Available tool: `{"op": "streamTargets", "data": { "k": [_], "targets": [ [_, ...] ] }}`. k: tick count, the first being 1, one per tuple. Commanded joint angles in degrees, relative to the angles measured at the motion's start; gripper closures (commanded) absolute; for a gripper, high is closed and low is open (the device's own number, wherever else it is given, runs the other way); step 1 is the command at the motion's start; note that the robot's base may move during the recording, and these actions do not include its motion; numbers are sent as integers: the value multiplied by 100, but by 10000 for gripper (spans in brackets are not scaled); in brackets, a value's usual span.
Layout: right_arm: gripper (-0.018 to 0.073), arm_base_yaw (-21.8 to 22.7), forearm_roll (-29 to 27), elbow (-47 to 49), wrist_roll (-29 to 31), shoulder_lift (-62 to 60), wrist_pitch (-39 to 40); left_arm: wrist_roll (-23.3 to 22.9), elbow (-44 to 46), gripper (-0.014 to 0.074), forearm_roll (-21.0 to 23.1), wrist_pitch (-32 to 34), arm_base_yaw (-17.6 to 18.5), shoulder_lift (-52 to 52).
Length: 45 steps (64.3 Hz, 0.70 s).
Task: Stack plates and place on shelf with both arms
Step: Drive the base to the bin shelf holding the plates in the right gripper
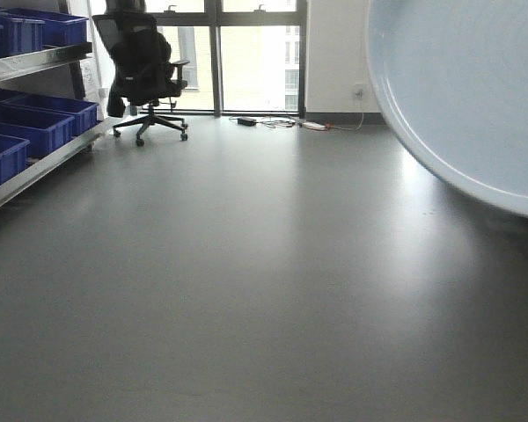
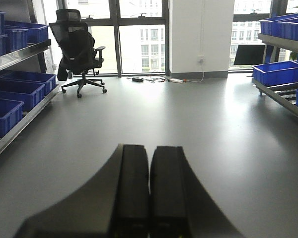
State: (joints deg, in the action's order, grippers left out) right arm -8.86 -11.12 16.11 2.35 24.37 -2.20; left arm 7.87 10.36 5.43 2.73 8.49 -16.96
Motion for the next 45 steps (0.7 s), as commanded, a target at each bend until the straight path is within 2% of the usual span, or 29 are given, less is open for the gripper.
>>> {"op": "streamTargets", "data": {
  "k": [1,45],
  "targets": [
    [528,39,-24,184,26,50,587,-21,178,514,43,502,-9,-71],
    [528,39,-24,184,26,50,586,-21,167,514,43,502,-9,-71]
  ]
}}
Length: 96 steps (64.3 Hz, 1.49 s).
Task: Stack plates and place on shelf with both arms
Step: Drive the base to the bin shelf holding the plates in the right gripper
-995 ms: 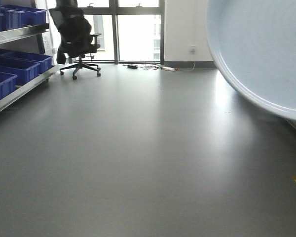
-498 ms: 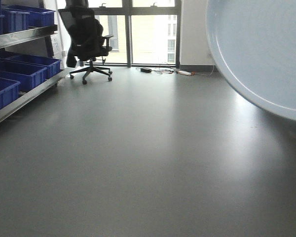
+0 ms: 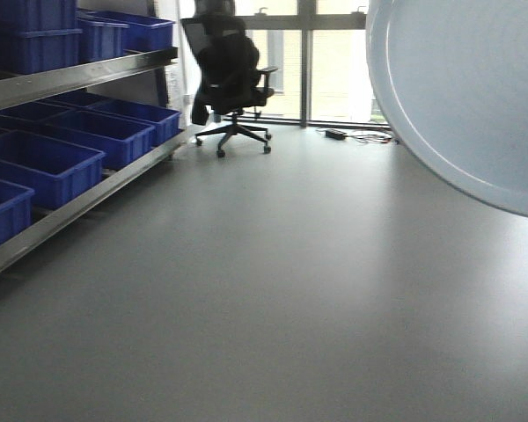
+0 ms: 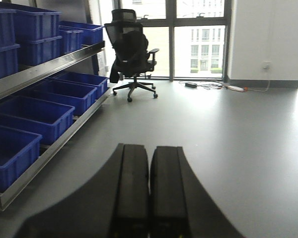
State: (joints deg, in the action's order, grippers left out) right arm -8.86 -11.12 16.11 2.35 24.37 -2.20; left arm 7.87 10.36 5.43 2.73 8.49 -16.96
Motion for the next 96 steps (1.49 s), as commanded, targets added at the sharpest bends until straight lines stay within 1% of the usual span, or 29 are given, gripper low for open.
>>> {"op": "streamTargets", "data": {
  "k": [1,96],
  "targets": [
    [528,39,-24,184,26,50,586,-21,167,514,43,502,-9,-71],
    [528,39,-24,184,26,50,585,-21,167,514,43,502,-9,-71]
  ]
}}
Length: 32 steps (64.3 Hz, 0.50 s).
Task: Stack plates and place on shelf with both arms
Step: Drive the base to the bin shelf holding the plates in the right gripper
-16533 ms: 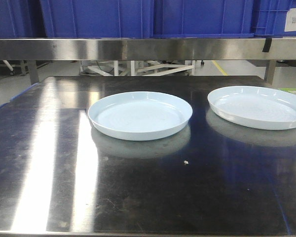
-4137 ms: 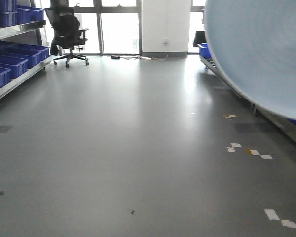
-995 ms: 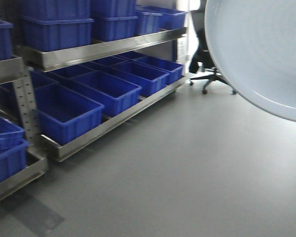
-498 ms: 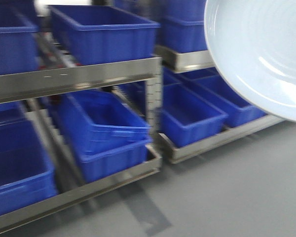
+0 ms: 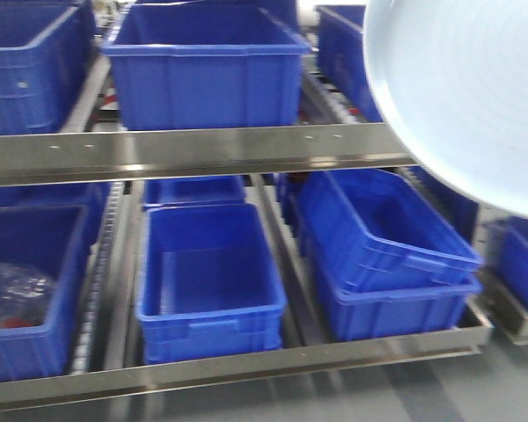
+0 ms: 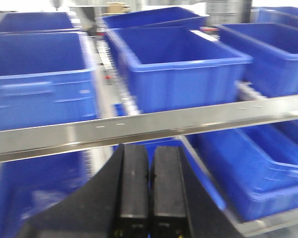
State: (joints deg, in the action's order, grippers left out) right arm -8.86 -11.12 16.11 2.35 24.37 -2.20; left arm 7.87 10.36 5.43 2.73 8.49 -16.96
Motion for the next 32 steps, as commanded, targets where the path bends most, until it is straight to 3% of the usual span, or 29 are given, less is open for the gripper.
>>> {"op": "streamTargets", "data": {
  "k": [1,32],
  "targets": [
    [528,39,-24,184,26,50,585,-21,167,514,43,502,-9,-71],
    [528,39,-24,184,26,50,579,-21,167,514,43,502,-9,-71]
  ]
}}
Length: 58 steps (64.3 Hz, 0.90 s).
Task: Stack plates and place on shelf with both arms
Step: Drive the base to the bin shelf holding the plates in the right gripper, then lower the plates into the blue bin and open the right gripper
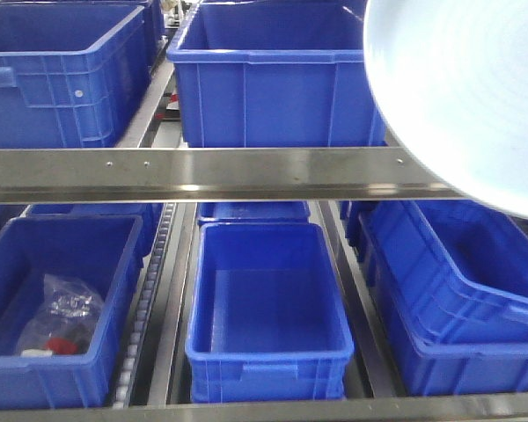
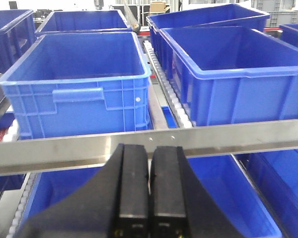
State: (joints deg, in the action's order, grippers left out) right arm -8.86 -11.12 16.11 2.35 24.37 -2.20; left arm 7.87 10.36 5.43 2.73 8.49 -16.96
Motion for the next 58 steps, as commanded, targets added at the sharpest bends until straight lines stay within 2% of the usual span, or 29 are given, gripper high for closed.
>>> {"op": "streamTargets", "data": {
  "k": [1,58],
  "targets": [
    [528,39,-24,184,26,50,579,-21,167,514,43,502,-9,-71],
    [528,39,-24,184,26,50,579,-21,167,514,43,502,-9,-71]
  ]
}}
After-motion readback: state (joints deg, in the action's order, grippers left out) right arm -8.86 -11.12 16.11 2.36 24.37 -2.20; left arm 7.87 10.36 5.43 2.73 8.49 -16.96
